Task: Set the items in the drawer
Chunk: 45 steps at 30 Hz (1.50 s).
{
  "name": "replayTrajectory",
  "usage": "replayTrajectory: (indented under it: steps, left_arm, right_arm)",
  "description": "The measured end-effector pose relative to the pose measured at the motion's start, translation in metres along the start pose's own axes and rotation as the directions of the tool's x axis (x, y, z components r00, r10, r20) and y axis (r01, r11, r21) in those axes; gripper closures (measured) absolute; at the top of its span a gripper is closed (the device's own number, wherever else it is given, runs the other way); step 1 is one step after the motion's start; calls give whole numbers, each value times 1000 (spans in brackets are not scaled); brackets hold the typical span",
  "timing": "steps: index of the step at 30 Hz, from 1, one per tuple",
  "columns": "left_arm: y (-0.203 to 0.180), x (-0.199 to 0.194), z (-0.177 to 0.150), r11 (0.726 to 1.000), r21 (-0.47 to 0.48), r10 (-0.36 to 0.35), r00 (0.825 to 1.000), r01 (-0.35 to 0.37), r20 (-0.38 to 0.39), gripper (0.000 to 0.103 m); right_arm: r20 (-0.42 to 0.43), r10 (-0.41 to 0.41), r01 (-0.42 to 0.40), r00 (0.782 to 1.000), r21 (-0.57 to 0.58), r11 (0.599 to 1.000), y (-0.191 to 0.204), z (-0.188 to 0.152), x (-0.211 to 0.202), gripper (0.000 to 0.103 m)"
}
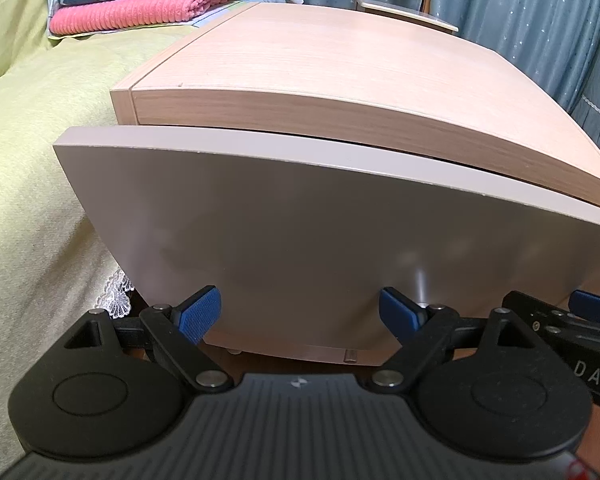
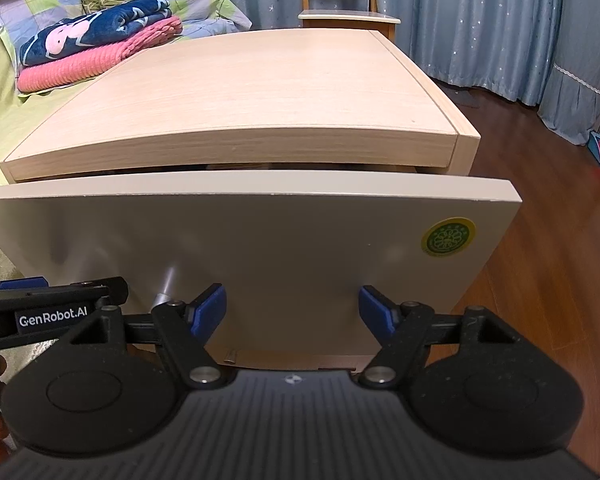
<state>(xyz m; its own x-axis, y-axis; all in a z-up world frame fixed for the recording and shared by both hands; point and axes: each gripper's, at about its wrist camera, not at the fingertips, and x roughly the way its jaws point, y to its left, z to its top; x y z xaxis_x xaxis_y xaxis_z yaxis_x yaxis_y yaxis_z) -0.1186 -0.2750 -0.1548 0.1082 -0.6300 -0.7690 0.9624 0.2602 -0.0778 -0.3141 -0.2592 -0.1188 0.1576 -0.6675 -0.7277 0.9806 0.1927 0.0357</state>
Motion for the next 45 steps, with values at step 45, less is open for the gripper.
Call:
replayTrajectory:
  steps: [45]
  left_arm:
    - [-8, 2, 2, 1000, -23, 3, 1000, -3, -2, 15]
  right_arm:
    - [9, -11, 11, 1000, -5, 1000, 2, 7, 9, 31]
